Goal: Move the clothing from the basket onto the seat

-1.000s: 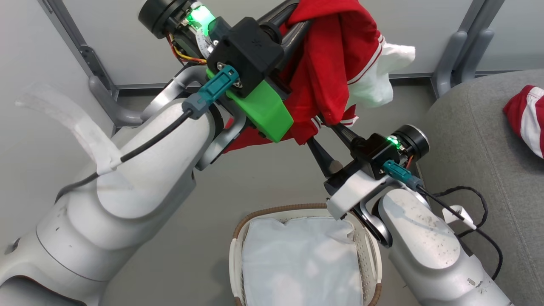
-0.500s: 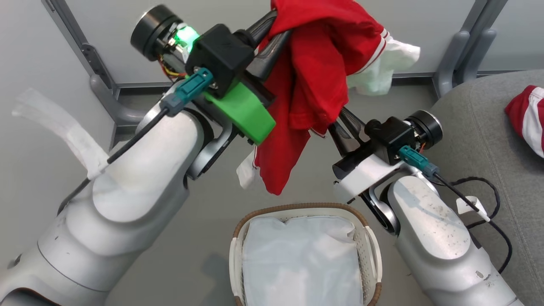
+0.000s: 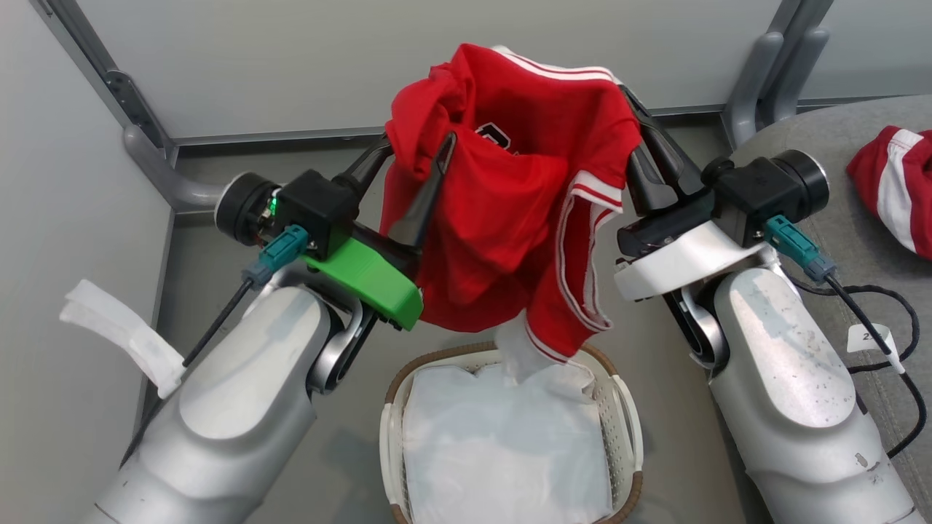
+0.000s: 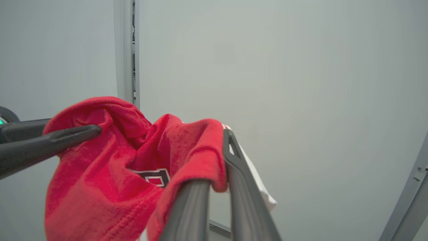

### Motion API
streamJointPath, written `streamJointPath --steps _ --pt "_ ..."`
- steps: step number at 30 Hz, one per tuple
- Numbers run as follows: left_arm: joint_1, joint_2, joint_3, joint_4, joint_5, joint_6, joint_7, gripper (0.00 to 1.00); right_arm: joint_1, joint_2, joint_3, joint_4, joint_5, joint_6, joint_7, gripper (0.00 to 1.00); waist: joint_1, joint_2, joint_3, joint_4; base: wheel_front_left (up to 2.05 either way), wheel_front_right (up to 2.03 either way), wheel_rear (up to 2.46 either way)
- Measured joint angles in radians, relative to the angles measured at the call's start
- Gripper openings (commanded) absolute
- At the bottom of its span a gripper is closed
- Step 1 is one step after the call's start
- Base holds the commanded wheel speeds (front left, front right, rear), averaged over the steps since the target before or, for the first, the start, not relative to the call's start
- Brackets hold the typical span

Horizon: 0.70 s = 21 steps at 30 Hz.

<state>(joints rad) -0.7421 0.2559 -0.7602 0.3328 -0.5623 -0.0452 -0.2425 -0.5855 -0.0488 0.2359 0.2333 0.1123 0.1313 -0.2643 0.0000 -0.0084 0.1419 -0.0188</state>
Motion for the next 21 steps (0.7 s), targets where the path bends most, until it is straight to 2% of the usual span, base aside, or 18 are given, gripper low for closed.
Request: streamJointPath --steps 8,21 --pt "0.124 -0.047 0.047 0.044 -0.007 -0.02 -0.019 1.0 -0.005 0.0 -0.058 -0.056 -0.031 0.0 0.0 0.0 0.0 0.0 0.009 -0.019 0.0 0.0 0.0" --pt "0.275 -0.143 0.169 0.004 0.086 -0.061 -0.021 1.0 0.012 0.0 -0.152 -0.104 -0.072 0.0 0.0 0.0 0.0 0.0 0.027 -0.066 0.0 0.0 0.0"
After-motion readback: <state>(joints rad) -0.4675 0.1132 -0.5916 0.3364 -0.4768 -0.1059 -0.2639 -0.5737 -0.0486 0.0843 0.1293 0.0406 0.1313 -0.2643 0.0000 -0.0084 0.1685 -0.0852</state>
